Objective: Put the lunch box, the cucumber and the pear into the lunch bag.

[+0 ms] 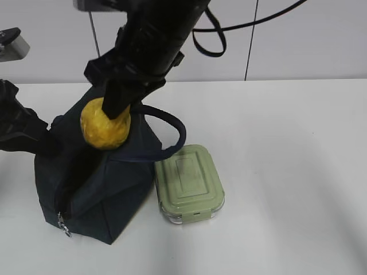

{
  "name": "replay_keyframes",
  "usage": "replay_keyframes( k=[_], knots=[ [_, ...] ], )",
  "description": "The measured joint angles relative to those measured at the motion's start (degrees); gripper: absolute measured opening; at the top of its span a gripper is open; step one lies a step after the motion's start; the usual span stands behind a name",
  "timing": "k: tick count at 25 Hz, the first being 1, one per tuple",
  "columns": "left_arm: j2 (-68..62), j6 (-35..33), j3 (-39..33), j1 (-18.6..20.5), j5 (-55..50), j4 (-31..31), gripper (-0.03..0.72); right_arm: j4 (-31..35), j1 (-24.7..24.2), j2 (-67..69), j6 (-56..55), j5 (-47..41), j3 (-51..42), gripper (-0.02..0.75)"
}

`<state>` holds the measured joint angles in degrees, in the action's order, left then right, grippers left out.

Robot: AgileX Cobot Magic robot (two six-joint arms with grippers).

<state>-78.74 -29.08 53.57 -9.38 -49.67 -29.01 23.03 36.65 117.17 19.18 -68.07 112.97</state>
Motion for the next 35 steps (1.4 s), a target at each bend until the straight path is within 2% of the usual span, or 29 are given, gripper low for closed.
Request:
replay_keyframes(
  k=[8, 11, 16, 19, 29, 32, 33, 34, 35],
  knots=[
    [0.0, 0.0, 0.0, 0.0, -0.06, 0.14, 0.002, -4.71, 0.52, 3.93, -2.31, -1.26, 0.6, 0.161],
    [0.0, 0.0, 0.0, 0.0, -0.06, 0.14, 0.002, -4.95, 0.52, 2.86, -2.93, -1.73, 4.2, 0.161],
    [0.0, 0.0, 0.09, 0.0, 0.26, 0.41, 0.002, 1.24, 0.52, 0.98, -2.49, -1.83, 7.92, 0.161],
    [0.0, 0.0, 0.09, 0.0, 0.13, 0.56, 0.002, 2.64, 0.77, 2.6, -2.26, -1.98, 8.01, 0.161],
    [0.0, 0.0, 0.09, 0.0, -0.15, 0.6, 0.002, -3.0, 0.9, 6.64, -2.25, -3.12, 7.91, 0.17],
    [0.0, 0.0, 0.09, 0.0, -0.15, 0.54, 0.001, -3.0, 1.0, 6.64, -2.25, -3.12, 7.91, 0.26],
    [0.0, 0.0, 0.09, 0.0, -0.15, 0.55, 0.001, -3.0, 1.0, 6.64, -2.25, -3.12, 7.91, 0.36],
    [0.0, 0.0, 0.09, 0.0, -0.15, 0.55, 0.001, -3.0, 1.0, 6.64, -2.25, -3.12, 7.91, 0.395],
    [0.0, 0.0, 0.09, 0.0, -0.15, 0.55, 0.001, -3.58, 1.02, 6.48, -2.4, -3.12, 7.91, 0.485]
  ],
)
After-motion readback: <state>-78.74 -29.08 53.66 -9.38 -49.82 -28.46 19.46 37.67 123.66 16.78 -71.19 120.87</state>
